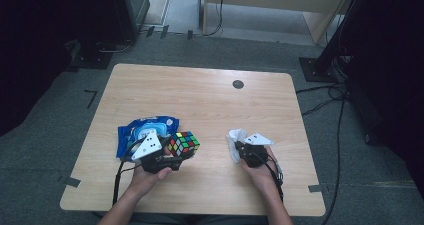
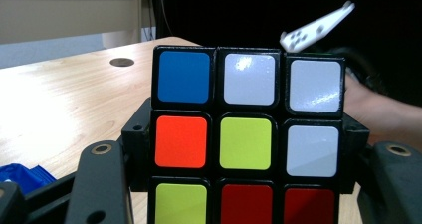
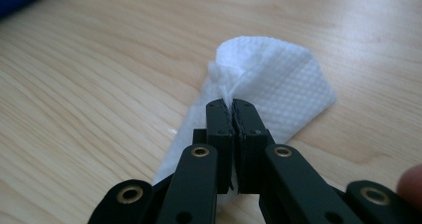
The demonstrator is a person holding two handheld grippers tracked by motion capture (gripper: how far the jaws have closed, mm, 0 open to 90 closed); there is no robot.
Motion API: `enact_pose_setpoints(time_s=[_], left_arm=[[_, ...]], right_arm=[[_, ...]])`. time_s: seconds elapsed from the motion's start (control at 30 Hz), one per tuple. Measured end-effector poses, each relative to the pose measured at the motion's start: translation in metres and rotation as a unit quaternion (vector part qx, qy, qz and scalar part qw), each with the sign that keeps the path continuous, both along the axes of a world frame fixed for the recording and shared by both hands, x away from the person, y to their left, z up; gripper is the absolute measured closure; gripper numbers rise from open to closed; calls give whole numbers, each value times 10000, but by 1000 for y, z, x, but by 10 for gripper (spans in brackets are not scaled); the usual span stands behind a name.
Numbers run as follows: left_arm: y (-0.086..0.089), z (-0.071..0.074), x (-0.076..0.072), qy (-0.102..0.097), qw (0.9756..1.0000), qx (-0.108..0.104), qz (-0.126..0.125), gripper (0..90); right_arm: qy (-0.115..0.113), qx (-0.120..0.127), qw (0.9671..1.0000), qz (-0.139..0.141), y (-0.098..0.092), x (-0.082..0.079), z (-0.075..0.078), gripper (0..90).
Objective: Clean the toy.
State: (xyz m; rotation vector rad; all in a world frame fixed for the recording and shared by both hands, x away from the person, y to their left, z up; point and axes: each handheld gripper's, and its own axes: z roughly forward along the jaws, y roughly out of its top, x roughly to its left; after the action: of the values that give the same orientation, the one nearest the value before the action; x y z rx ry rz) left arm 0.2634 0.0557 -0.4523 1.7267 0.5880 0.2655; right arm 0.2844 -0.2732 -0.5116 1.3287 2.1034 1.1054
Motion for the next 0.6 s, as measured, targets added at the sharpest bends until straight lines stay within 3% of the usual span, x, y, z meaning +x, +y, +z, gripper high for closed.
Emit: enact_pose_setpoints(time_s=[0.13,0.23,0.47,0.6], left_arm=[[-3,-1,-1,-45,10000,35,-33,341],[-4,-1,-2,-89,9999,69,-67,341],[-9,-2,-5,-180,9996,211,-84,341],[-14,-3,-8,-355,9985,418,-79,341]], right_arm=[[-432,325,9984,166,8,-10,25,886],[-848,545,9941,403,19,-22,48,887],[-1442,965,9791,1060,48,-52,94,887],[-1526,1243,9704,1398,60,-64,109,887]])
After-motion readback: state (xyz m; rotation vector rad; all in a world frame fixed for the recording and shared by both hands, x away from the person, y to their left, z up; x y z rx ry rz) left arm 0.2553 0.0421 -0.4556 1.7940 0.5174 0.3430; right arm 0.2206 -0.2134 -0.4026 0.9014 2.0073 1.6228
